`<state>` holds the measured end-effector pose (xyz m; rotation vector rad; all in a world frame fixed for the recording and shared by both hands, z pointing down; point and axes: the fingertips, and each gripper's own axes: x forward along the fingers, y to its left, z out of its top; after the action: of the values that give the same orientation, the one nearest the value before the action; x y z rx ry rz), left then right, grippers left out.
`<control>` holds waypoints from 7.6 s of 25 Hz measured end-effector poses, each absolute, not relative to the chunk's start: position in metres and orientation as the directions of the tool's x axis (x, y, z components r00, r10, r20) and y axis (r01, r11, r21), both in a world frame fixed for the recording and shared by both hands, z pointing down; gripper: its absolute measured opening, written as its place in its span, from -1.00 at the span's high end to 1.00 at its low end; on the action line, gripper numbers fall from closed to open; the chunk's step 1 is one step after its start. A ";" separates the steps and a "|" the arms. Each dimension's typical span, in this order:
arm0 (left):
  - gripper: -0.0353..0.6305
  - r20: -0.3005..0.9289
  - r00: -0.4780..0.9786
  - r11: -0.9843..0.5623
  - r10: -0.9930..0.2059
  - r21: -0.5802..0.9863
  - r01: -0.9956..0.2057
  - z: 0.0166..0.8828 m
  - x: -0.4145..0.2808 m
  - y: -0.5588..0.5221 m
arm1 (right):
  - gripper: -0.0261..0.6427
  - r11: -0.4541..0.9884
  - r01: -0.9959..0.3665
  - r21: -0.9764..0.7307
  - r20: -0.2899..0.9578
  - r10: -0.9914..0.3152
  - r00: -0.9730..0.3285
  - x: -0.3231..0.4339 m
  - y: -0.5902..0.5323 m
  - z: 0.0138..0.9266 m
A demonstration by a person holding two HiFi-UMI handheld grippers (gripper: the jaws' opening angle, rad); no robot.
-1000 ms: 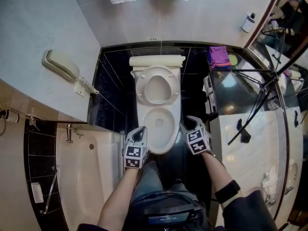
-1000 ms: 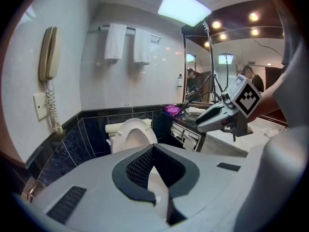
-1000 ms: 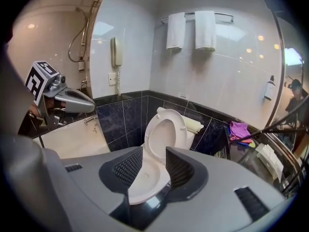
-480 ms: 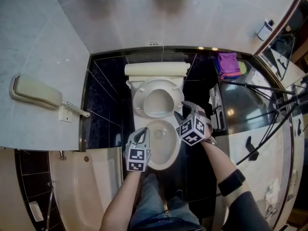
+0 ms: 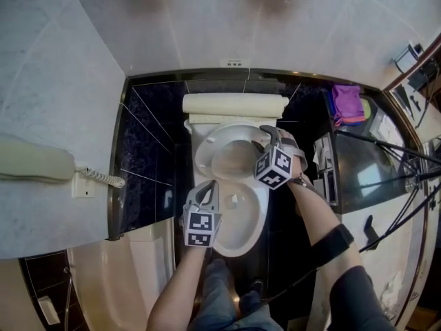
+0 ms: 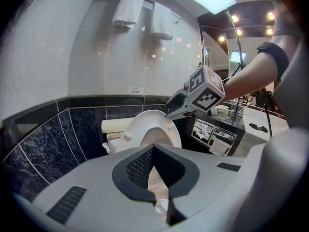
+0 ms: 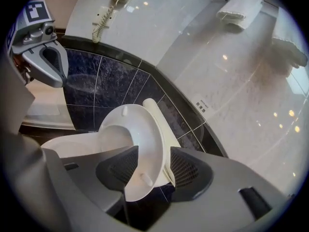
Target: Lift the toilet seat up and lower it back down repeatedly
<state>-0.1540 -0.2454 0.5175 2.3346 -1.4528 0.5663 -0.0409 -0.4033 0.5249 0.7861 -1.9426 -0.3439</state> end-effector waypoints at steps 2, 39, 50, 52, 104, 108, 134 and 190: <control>0.92 0.495 0.405 -0.428 -0.768 0.074 -0.901 0.523 -0.155 -0.251 | 0.24 0.747 -0.396 0.534 0.690 -0.656 -0.306 -0.040 -0.416 0.534; 0.92 0.572 0.379 -0.380 -0.727 0.124 -0.916 0.588 -0.126 -0.173 | 0.67 0.695 -0.419 0.585 0.600 -0.718 -0.352 -0.025 -0.278 0.537; 0.92 0.580 0.368 -0.361 -0.727 0.132 -0.923 0.609 -0.107 -0.136 | 0.66 0.710 -0.367 0.601 0.597 -0.704 -0.384 -0.019 -0.171 0.566; 0.92 0.580 0.371 -0.361 -0.725 0.138 -0.922 0.608 -0.105 -0.129 | 0.66 0.718 -0.348 0.603 0.605 -0.696 -0.386 -0.018 -0.153 0.574; 0.92 0.847 0.303 -0.394 -0.437 0.122 -0.911 0.962 -0.085 0.110 | 0.87 0.596 -0.777 0.202 0.755 -0.600 -0.264 0.088 -0.003 0.843; 0.92 0.884 0.271 -0.375 -0.380 0.120 -0.919 0.972 -0.088 0.128 | 0.87 0.596 -0.777 0.201 0.751 -0.603 -0.269 0.085 -0.007 0.837; 0.92 0.641 0.324 -0.353 -0.696 0.088 -0.931 0.562 -0.095 0.047 | 0.87 0.529 -0.847 0.040 0.626 -0.675 -0.392 0.066 -0.002 0.530; 0.92 0.397 0.376 -0.422 -0.837 -0.033 -0.906 0.352 -0.094 0.113 | 0.65 0.486 -0.868 -0.102 0.589 -0.673 -0.447 0.116 0.083 0.428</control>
<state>-0.0944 0.1125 0.3524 2.4425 -1.5680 0.5324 0.1158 0.0833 0.4276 1.2726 -2.2580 0.5447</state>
